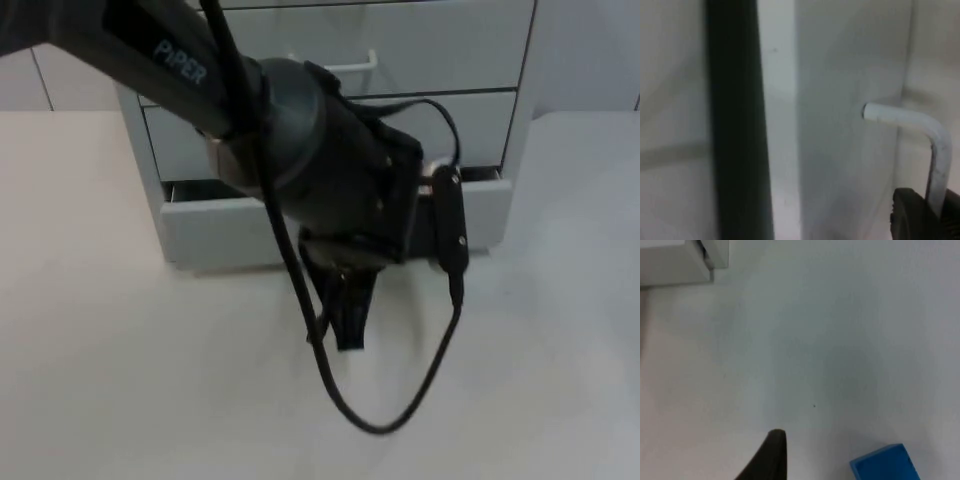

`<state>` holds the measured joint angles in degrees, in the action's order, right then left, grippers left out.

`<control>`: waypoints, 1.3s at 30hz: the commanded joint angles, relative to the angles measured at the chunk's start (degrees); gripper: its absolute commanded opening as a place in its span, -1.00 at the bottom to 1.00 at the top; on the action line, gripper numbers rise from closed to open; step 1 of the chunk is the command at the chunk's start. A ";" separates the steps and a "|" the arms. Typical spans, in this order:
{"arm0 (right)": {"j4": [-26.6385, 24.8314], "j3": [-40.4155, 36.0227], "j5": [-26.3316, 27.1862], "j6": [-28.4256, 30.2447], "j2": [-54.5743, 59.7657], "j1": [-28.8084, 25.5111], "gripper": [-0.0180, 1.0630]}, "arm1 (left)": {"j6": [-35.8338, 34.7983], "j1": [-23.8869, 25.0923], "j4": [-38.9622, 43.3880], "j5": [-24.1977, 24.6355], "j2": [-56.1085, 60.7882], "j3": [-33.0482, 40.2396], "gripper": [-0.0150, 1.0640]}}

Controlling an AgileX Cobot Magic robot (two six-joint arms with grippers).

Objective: Open the drawer with the left hand, place the block into the drawer with the right hand, then close the drawer with the left hand.

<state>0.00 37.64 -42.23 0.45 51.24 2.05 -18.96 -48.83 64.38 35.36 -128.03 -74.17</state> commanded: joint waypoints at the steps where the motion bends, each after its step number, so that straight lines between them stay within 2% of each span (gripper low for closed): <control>1: 0.00 -0.13 0.72 0.05 -0.17 -0.17 0.98 | -0.46 -2.68 -9.63 -2.65 -0.34 2.60 -0.97; 4: 0.00 -0.13 0.72 0.05 -0.17 -0.17 0.98 | 1.93 -5.78 -16.09 -2.65 2.36 4.59 -0.98; 5: 0.00 -0.13 0.72 0.05 -0.17 -0.17 0.98 | 4.68 -7.33 -20.73 -2.65 3.79 5.03 -0.98; 7: 0.00 -0.13 0.72 0.05 -0.17 -0.17 0.98 | 5.46 -7.66 -22.32 -2.53 4.09 5.03 -0.98; 9: 0.00 -0.13 0.72 0.05 -0.17 -0.17 0.98 | 9.56 -10.12 -27.84 -2.66 5.26 5.17 -0.98; 15: 0.00 -0.13 0.72 0.05 -0.17 -0.17 0.98 | 12.10 -14.48 -31.33 -2.63 5.59 5.17 -0.98; 19: 0.00 -0.13 0.79 0.18 -0.17 -0.17 0.98 | 12.25 -15.12 -31.33 -1.45 5.87 5.17 -0.98; 28: 0.00 -0.13 0.79 0.18 -0.17 -0.17 0.98 | 14.54 -15.12 -31.23 -2.29 5.97 5.17 -0.96; 29: 0.00 -0.13 0.79 0.18 -0.17 -0.17 0.98 | 14.81 -15.12 -31.23 -2.29 5.97 5.17 -0.89; 31: 0.00 -0.13 0.79 0.18 -0.17 -0.17 0.98 | 14.84 -15.12 -31.40 -2.37 6.34 5.17 -0.58; 32: 0.00 -0.13 0.79 0.18 -0.17 -0.17 0.98 | 14.84 -15.12 -31.40 -2.37 6.34 5.17 -0.58; 36: 0.00 -0.13 1.02 0.19 -0.17 -0.17 0.98 | 15.17 -15.12 -32.91 -2.78 7.52 5.17 0.31; 37: 0.00 -0.13 1.02 0.19 -0.17 -0.17 0.98 | 15.17 -15.12 -32.91 -2.78 7.52 5.17 0.31; 39: 0.00 -0.13 1.15 0.19 -0.17 -0.17 0.98 | 15.90 -15.12 -35.08 -2.78 8.68 5.17 0.57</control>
<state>0.00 37.64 -41.92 0.45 51.24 2.05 -3.50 -63.89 31.17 33.00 -120.57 -69.16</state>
